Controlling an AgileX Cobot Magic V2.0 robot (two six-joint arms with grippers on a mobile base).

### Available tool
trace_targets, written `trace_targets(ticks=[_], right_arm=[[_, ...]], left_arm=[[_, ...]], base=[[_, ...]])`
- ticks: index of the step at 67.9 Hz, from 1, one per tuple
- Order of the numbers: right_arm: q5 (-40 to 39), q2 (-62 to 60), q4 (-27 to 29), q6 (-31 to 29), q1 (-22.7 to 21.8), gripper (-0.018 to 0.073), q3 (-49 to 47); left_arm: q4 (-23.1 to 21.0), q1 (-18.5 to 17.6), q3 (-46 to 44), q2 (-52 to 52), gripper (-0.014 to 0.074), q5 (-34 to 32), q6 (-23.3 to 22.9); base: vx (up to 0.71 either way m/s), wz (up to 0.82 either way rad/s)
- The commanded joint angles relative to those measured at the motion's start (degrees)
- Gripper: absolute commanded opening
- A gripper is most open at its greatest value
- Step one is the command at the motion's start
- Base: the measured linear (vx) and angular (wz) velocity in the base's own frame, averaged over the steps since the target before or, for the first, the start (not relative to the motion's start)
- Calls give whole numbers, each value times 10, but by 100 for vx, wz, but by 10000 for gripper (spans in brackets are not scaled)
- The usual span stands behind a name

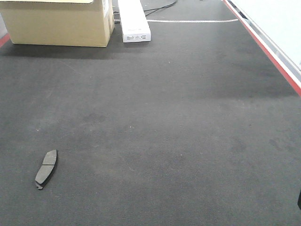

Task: Move and align brake pads A on conveyor
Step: 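Raise the open left gripper away from the placed pad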

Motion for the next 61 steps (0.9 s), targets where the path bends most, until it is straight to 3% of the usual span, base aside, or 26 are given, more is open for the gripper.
trace_targets(ticks=[1,61], right_arm=[[-54,3,3,-4,-2,-8,-18],[-57,3,3,-4,-2,-8,-18]], left_arm=[[-6,-3,-11,0,460,-39,-1],[-5,-3,-11,1,460,-38,-1]], base=[[0,0],[0,0]])
